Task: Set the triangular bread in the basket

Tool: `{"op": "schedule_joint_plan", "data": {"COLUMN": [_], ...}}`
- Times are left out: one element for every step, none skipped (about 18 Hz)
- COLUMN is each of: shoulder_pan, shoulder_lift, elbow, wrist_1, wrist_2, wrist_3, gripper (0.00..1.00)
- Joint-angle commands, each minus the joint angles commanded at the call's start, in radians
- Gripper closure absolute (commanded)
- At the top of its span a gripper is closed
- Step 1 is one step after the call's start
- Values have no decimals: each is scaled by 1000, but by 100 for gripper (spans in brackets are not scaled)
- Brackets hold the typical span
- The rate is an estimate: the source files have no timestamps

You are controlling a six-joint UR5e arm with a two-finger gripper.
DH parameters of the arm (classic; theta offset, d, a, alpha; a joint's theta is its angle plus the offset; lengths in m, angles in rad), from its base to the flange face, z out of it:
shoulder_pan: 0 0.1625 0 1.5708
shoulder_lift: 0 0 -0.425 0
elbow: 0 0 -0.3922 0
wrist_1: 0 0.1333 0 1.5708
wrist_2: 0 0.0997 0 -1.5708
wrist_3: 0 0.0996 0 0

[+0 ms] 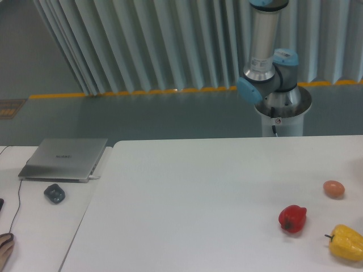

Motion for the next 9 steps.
{"op": "schedule_joint_plan", "data": {"shoulder_pan": [-20, -39, -55, -83, -111, -153, -177, -190, -195], "shoulder_lift": [5, 14, 21, 23, 23, 22, 22, 22, 18], "elbow": [2, 0, -6, -9, -9, -12, -12, -14, -15], "wrist_1": [0, 0, -2, -5, -8, -9, -9, -9, -8], "wrist_2": [0, 1, 6, 14, 27, 58, 75, 81, 81], "wrist_3": [-3, -5, -24, -79, -112, -129, -135, -146, -159], "gripper": [0, 0, 0, 0, 0, 0, 0, 0, 0]}}
